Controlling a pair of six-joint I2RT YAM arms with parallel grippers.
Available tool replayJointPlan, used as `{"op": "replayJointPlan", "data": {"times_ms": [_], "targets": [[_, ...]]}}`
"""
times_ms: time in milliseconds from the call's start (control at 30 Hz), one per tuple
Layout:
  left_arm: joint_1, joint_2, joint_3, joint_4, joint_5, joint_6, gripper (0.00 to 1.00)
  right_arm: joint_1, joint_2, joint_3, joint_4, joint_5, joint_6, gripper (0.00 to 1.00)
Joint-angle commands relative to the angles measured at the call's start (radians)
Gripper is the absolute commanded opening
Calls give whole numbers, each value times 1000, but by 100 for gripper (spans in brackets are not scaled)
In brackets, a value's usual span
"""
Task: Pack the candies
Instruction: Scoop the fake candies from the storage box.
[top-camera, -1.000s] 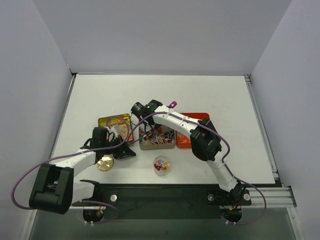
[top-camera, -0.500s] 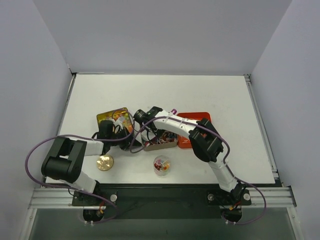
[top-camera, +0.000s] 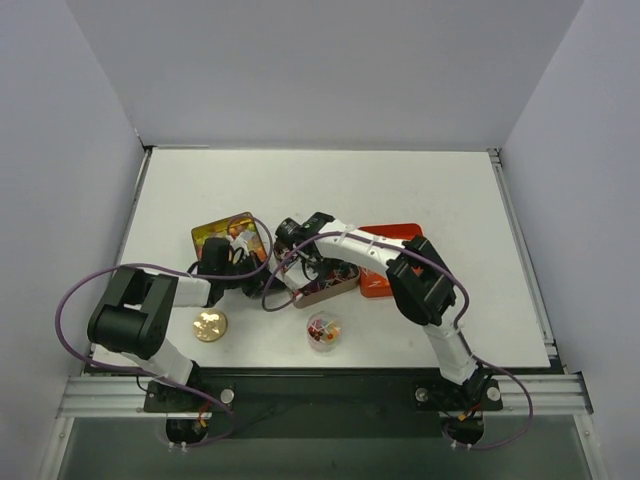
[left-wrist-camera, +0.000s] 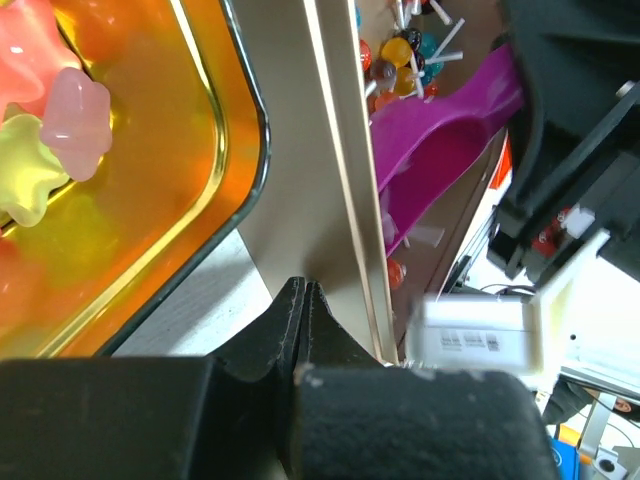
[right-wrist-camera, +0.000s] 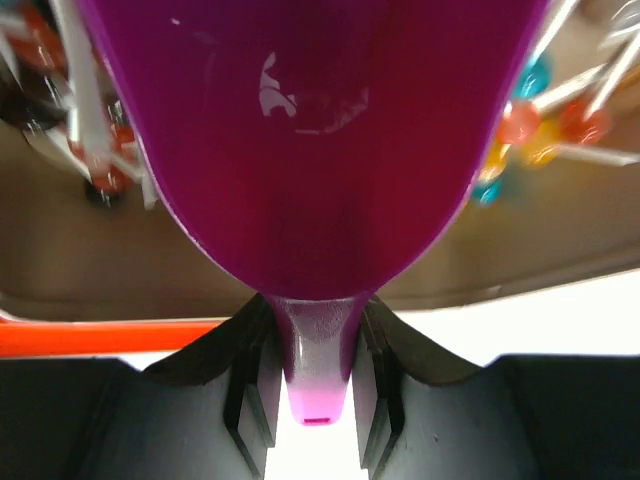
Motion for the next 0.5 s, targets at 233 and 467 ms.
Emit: {"op": "replayJointPlan", "data": {"times_ms": [233,467], "targets": [[-26,-13,31,-45,22,5,0,-81,-57,-24,-8,-431,-108,0],[-30,-34,41,-57,32,17,0,-93,-132,-84,-26,-583,-209,0]]}}
